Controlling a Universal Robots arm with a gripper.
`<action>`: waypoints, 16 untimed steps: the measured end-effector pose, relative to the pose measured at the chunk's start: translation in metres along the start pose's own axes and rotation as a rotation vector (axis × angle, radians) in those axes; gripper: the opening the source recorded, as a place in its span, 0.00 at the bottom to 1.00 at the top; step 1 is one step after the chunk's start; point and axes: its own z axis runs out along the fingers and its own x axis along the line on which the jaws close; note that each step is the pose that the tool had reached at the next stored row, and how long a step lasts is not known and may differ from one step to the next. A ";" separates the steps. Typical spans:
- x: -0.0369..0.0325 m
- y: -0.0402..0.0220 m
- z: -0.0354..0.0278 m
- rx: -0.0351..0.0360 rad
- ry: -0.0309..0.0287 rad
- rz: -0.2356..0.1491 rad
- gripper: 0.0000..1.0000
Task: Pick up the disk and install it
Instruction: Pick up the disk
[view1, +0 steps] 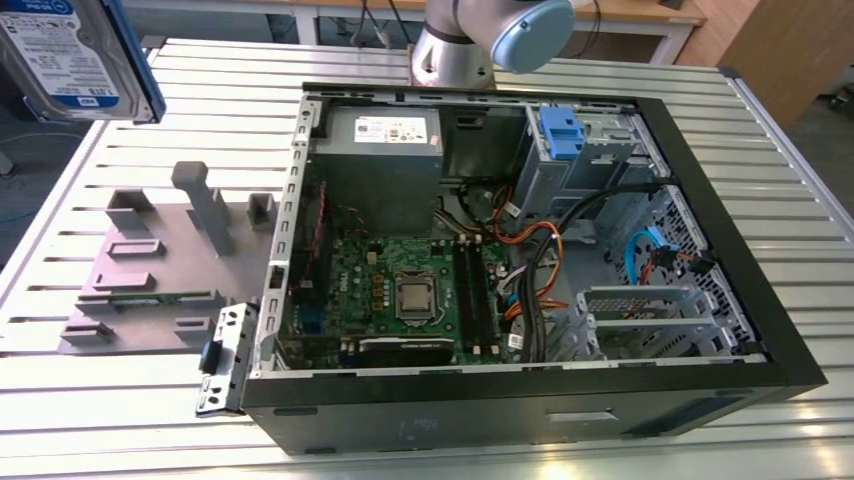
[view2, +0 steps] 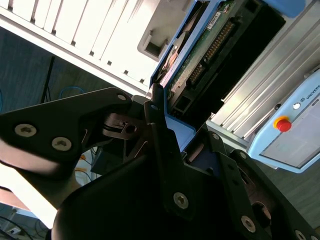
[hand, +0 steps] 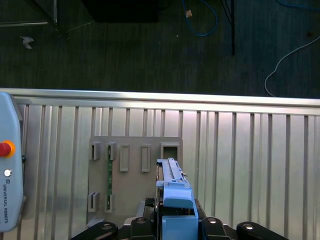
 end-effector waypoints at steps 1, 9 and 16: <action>0.0000 0.0000 -0.0002 0.0000 0.0001 0.000 0.37; 0.0001 0.0001 -0.0028 0.0000 0.0005 0.000 0.37; 0.0002 0.0002 -0.0060 0.0000 0.0005 0.000 0.37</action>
